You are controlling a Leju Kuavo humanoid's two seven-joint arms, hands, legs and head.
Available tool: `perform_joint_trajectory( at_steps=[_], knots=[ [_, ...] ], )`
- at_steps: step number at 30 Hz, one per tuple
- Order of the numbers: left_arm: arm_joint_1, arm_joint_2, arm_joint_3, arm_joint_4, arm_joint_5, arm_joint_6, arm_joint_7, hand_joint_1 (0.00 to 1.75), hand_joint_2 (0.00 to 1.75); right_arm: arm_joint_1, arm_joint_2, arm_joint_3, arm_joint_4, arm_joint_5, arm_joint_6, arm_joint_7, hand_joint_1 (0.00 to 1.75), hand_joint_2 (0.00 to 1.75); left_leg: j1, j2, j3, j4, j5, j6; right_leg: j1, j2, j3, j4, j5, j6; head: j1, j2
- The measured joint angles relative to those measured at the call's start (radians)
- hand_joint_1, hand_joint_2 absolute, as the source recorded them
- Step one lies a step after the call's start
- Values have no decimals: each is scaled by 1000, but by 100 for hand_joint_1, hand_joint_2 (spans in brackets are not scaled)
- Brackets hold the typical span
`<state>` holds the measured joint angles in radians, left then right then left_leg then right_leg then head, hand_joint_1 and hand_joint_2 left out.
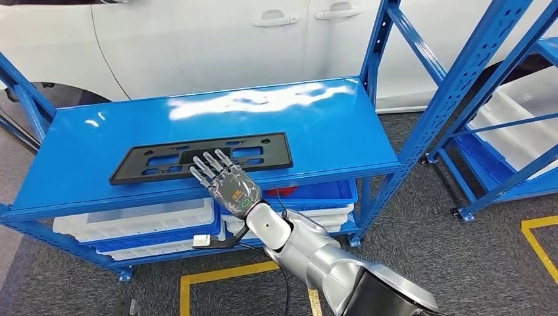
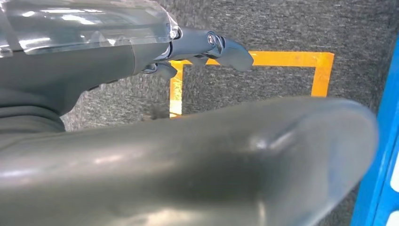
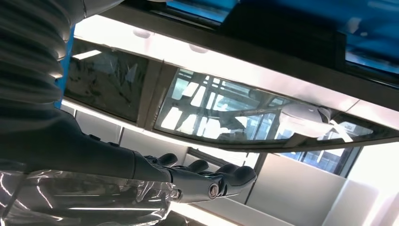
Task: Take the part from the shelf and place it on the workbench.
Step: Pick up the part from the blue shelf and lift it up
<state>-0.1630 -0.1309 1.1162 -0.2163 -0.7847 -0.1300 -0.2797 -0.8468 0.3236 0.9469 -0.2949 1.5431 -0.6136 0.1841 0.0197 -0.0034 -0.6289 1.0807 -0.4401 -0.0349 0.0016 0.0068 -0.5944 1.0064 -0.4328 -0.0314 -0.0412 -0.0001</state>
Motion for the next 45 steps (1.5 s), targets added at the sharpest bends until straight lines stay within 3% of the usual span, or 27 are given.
perform_joint_trajectory(
  at_steps=[2,6,8,10,11,12,14,16,17,20,22,25,26,27,28,30,31,32,35,37,38,41,42,43,45],
  knots=[
    [1,0,0,0,3,3,2,0,0,-1,4,2,0,0,0,-6,0,175,-4,-1,35,-71,15,12,3,1,0,2,-4,8,0,0],
    [6,0,1,0,8,5,2,0,0,-4,8,6,0,0,1,-17,0,175,-2,-2,42,-81,14,37,4,0,-8,24,-22,30,0,0],
    [6,0,1,0,8,6,1,0,0,-6,10,9,0,0,5,-20,0,175,1,-1,46,-85,13,47,0,-1,-56,123,-73,38,0,0],
    [8,0,1,0,9,6,1,0,0,-2,10,14,3,0,9,-23,0,175,0,-1,47,-84,10,51,-4,-1,-130,260,-123,42,0,0],
    [9,0,1,0,10,6,1,0,0,0,10,17,4,0,11,-24,0,175,-1,-1,48,-84,8,51,-5,-1,-154,296,-125,43,0,0],
    [11,0,1,0,10,6,1,0,0,2,10,20,5,0,12,-24,0,175,-1,-2,51,-83,6,51,-6,-1,-158,292,-107,42,0,0],
    [12,0,1,0,10,6,1,0,0,2,10,25,5,0,15,-25,0,175,-1,-4,62,-83,-2,47,-6,-2,-108,175,-29,36,0,0],
    [12,-1,1,0,10,4,-1,0,0,1,12,29,5,0,19,-25,0,175,-3,-5,70,-82,-12,39,-1,-2,-46,49,18,26,0,0],
    [12,-1,1,0,10,4,-1,0,0,1,13,30,5,0,19,-24,0,175,-4,-5,72,-82,-16,34,2,-1,-32,18,22,22,0,0],
    [12,-1,1,0,10,3,-2,0,0,0,17,32,5,0,20,-24,0,175,-2,-3,76,-82,-26,16,4,1,-23,1,13,9,0,0],
    [10,-2,1,0,10,3,-4,0,0,-3,19,33,5,0,21,-23,0,175,0,-2,61,-41,-48,5,-2,0,-9,-8,8,-2,0,0],
    [13,-2,1,0,9,3,-5,0,0,-3,19,34,4,0,23,-23,0,175,2,-1,-41,150,-120,-5,-3,-2,12,-11,-7,-11,0,0],
    [15,-2,1,0,10,3,-5,0,0,-1,19,35,4,0,23,-23,0,175,3,-1,-74,198,-126,-7,-3,-2,19,-11,-13,-12,0,0],
    [16,-2,1,0,10,3,-5,0,0,0,19,35,5,0,23,-24,0,175,3,-1,-90,209,-110,-8,-2,0,28,-11,-21,-11,0,0],
    [17,-2,2,0,10,3,-5,0,0,1,19,35,5,0,22,-25,0,175,3,-1,-87,181,-75,-7,-2,1,39,-11,-29,-9,0,0],
    [17,-2,2,0,10,3,-5,0,0,1,19,35,4,0,22,-28,0,175,2,-1,-39,50,15,-2,-2,1,64,-11,-47,-3,0,0],
    [17,-2,1,1,10,4,-5,0,0,1,19,35,4,0,22,-30,0,175,-1,0,-13,-10,40,3,0,2,72,-10,-55,2,0,0],
    [17,-2,1,1,10,4,-4,0,0,0,19,35,3,0,21,-31,0,175,-3,0,5,-49,48,9,1,2,76,-10,-61,7,0,0],
    [18,-3,1,1,11,4,-4,0,0,1,19,35,2,0,21,-36,0,175,-5,0,19,-77,30,29,4,1,76,-6,-67,21,0,0],
    [18,-3,2,1,12,5,-4,0,0,-1,19,36,1,0,21,-38,0,175,-1,-2,31,-83,25,40,3,0,54,40,-75,30,0,0],
    [18,-3,2,1,12,6,-5,0,0,-1,19,36,1,0,21,-40,0,175,0,-2,37,-85,23,44,1,-1,25,90,-89,34,0,0],
    [18,-3,2,1,14,8,-5,0,0,6,18,39,0,0,22,-54,0,175,-1,-3,50,-85,9,52,-3,-1,-103,273,-149,42,0,0],
    [19,-3,2,1,15,8,-6,0,0,8,18,41,0,0,23,-62,0,175,-1,-3,56,-85,3,52,-3,-1,-129,295,-147,42,0,0],
    [20,-3,2,1,15,8,-7,0,0,10,18,43,-1,0,25,-71,0,175,-1,-4,65,-85,-3,52,-4,-1,-135,277,-120,40,0,0],
    [20,-4,2,1,17,8,-12,0,0,10,18,47,-5,-1,29,-86,0,175,-2,-6,85,-85,-18,49,-1,-1,-102,150,-20,29,0,0]
  ],
)
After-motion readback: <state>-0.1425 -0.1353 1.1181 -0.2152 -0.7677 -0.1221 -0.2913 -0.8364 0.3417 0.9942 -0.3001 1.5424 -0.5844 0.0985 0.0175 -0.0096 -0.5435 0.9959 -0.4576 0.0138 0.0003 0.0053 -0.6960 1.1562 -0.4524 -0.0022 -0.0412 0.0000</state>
